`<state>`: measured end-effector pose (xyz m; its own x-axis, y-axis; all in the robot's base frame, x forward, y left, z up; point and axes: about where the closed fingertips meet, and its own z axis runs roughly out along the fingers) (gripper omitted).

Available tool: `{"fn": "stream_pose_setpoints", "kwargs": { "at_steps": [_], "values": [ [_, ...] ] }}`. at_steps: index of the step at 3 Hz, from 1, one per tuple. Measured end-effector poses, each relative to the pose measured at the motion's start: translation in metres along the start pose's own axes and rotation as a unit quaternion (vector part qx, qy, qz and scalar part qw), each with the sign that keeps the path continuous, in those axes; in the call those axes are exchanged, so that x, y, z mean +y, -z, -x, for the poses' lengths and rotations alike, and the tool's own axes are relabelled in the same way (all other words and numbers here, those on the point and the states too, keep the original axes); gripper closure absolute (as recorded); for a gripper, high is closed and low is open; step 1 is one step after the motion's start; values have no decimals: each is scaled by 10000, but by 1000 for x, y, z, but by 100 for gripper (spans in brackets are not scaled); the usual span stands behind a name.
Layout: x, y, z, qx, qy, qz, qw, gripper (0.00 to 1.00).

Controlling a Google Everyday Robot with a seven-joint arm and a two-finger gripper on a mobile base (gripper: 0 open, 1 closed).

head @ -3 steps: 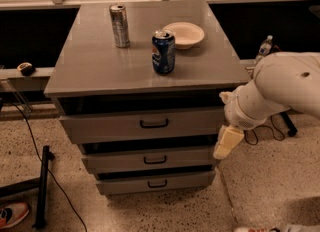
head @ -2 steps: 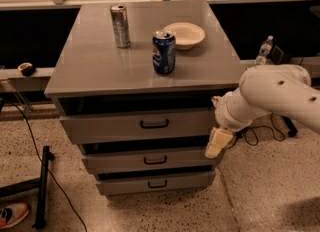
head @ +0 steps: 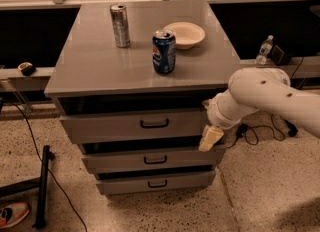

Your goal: Open top drawer

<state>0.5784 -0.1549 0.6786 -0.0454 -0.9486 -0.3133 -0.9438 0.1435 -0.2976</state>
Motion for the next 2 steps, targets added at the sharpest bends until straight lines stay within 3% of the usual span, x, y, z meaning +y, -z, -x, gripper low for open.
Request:
{"fn": "stream_pose_setpoints", "kwargs": {
  "at_steps": [1, 2],
  "values": [
    [-1, -8, 1, -194, 81, 253, 9995, 39],
    [2, -4, 1, -216, 114, 312, 9992, 62]
  ]
}}
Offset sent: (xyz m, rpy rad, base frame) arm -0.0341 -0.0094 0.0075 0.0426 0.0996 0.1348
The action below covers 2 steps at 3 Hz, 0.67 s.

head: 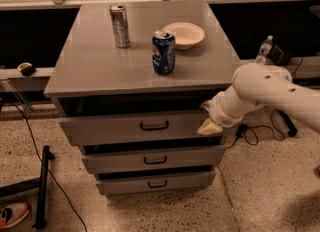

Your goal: Open top drawer

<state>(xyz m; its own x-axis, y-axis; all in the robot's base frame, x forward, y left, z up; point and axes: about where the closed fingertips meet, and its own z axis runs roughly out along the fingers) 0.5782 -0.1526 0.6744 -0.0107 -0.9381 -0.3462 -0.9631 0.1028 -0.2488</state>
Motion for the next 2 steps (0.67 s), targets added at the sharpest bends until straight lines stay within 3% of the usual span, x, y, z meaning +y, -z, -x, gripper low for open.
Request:
{"fn": "stream_pose_setpoints", "kwargs": {
  "at_steps": [1, 2],
  "values": [
    [-6, 8, 3, 0, 0, 0, 10000, 50],
    [-7, 12, 4, 0, 0, 0, 10000, 26]
  ]
}}
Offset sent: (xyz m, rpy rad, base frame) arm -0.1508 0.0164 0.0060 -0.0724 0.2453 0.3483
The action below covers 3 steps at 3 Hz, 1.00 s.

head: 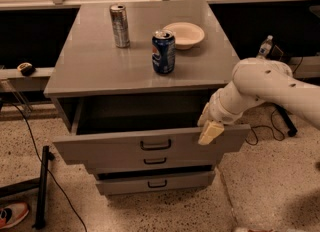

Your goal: Open top drawer

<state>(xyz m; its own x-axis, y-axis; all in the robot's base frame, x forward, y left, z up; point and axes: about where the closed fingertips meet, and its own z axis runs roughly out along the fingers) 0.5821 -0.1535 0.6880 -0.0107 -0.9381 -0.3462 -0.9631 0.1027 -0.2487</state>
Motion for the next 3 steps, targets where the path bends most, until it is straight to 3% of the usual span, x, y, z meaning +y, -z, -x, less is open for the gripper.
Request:
{"fn": "stream_pose_setpoints", "kwargs": {
  "at_steps": [1, 2, 3],
  "values": [
    [0, 0, 0, 0, 0, 0, 10000, 3],
    [0, 0, 0, -1, 0, 1, 10000, 0],
    [-3, 4, -2, -257, -40, 86, 9996, 0]
  ]
}}
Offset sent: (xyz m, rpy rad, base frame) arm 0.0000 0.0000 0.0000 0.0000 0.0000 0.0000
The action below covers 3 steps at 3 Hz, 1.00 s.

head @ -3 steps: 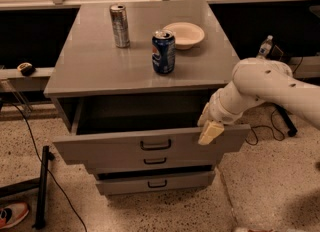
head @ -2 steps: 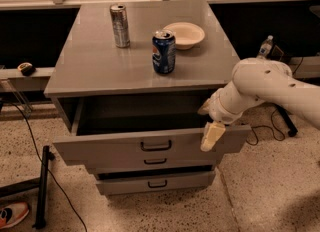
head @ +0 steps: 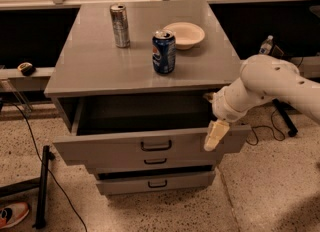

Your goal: Open top drawer

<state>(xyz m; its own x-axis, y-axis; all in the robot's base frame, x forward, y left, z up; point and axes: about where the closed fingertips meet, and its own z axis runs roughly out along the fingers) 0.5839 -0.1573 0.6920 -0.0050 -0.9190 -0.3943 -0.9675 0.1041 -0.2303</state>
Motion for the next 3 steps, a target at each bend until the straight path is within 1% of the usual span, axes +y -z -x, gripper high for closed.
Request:
{"fn": "stream_pose_setpoints", "kwargs": {
  "at_steps": [1, 2, 3],
  "values": [
    [14, 12, 2, 283, 216, 417, 9985, 0],
    [59, 32, 6, 866, 418, 1177, 9884, 19],
    [104, 34, -5, 1659, 463, 1936, 9658, 49]
  ]
}}
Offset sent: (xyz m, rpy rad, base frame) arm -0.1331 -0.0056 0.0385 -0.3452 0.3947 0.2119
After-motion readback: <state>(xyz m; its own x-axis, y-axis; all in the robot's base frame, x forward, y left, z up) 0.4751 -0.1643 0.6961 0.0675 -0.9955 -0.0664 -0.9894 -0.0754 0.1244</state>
